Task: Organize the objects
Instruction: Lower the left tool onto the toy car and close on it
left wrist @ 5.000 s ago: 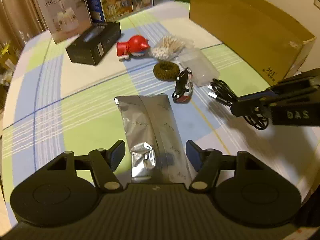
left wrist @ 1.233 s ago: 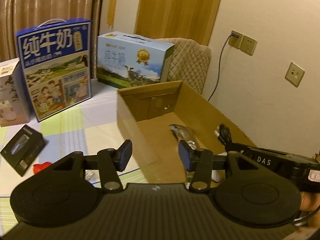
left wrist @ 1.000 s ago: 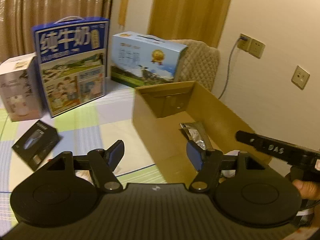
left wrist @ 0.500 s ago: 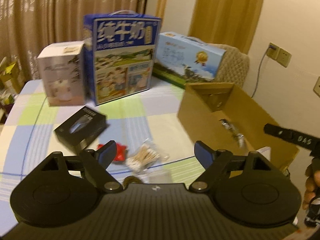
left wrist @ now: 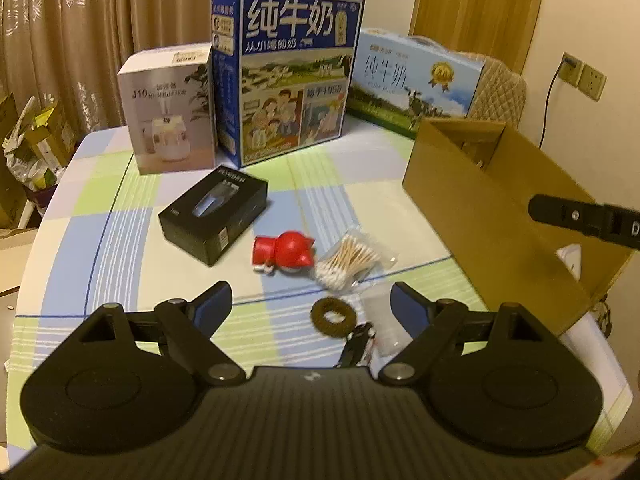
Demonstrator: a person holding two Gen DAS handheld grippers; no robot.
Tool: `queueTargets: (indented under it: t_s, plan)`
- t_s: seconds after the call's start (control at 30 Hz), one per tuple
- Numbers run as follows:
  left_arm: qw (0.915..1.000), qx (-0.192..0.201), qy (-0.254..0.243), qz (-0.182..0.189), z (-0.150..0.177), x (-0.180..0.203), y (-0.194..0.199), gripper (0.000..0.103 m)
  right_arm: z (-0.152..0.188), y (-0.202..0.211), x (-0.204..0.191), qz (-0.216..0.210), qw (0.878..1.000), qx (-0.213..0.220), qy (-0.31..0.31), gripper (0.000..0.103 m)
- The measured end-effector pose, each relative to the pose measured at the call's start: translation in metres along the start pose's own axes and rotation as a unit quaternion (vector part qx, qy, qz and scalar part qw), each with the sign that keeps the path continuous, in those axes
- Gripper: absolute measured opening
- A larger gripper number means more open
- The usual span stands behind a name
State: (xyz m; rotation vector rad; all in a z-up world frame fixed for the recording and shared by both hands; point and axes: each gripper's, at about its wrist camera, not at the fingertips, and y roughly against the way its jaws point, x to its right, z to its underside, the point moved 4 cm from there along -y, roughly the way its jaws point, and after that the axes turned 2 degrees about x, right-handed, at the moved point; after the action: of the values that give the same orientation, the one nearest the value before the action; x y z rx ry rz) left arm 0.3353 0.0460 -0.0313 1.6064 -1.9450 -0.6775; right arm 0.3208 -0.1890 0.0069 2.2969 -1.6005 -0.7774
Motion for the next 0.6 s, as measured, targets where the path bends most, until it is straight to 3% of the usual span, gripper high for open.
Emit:
queueTargets:
  t_s: [0.6]
  plan:
    - [0.9979, -0.05, -0.03, 0.028, 0.032, -0.005, -0.027, 0.083, 0.042, -0.047, -0.027, -0.042, 0.992, -0.118, 0.034, 0.046]
